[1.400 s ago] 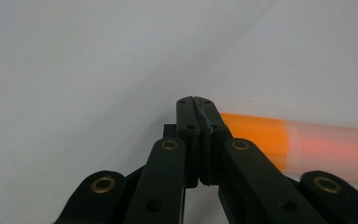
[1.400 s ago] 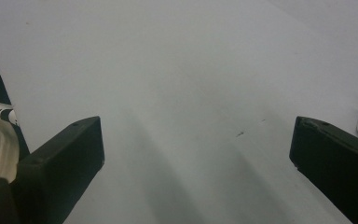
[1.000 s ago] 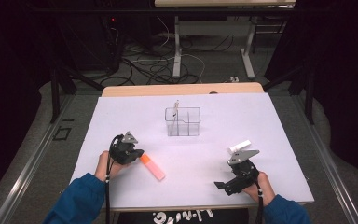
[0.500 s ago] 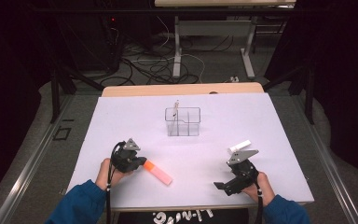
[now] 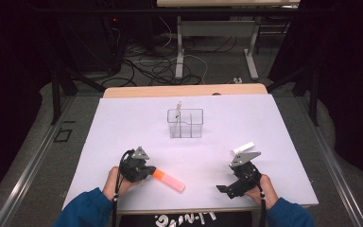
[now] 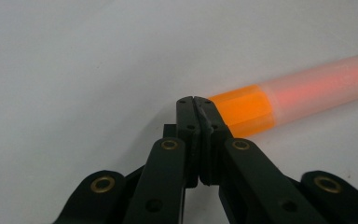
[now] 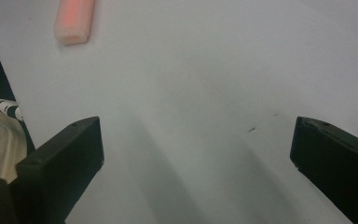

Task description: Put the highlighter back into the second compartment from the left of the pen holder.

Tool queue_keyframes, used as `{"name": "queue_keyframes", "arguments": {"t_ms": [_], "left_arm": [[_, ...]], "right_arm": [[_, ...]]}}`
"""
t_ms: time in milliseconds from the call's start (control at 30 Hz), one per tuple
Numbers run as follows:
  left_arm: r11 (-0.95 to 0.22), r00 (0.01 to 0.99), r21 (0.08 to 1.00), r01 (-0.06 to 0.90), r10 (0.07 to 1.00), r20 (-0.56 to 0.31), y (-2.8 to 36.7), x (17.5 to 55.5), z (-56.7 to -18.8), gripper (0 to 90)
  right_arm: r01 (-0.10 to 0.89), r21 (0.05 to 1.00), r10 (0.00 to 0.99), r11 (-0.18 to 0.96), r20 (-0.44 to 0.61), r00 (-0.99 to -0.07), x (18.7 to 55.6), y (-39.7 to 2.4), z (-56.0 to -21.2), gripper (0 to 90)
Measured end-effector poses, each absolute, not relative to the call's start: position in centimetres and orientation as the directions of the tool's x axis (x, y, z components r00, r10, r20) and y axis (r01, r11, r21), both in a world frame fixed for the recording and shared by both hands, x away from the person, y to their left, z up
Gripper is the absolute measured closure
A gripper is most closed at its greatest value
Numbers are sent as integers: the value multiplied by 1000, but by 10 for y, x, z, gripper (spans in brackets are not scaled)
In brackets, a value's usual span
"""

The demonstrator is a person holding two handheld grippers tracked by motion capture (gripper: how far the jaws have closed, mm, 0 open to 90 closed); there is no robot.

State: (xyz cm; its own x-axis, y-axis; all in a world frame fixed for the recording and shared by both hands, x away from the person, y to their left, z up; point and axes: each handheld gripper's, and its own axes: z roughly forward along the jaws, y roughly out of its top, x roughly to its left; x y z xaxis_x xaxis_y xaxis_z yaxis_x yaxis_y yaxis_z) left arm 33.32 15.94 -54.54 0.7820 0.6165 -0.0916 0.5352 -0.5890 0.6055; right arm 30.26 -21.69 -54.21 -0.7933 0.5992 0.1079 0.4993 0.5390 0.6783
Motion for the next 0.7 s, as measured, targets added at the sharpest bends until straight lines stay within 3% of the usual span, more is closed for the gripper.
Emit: {"name": "queue_keyframes", "arguments": {"t_ms": [233,400,600,700], "left_arm": [[-593,790,612,523,607,-87,150,329,-547,886],[-573,781,637,516,620,-75,156,332,-543,827],[-533,750,674,512,660,-48,169,339,-535,675],[-517,720,681,518,694,-20,176,343,-533,535]], "right_arm": [[500,668,593,551,107,-798,303,-216,-541,22],[502,670,598,547,107,-794,302,-213,-541,23],[508,663,597,551,113,-794,302,-209,-541,22],[513,650,591,561,120,-798,302,-207,-540,21]]}}
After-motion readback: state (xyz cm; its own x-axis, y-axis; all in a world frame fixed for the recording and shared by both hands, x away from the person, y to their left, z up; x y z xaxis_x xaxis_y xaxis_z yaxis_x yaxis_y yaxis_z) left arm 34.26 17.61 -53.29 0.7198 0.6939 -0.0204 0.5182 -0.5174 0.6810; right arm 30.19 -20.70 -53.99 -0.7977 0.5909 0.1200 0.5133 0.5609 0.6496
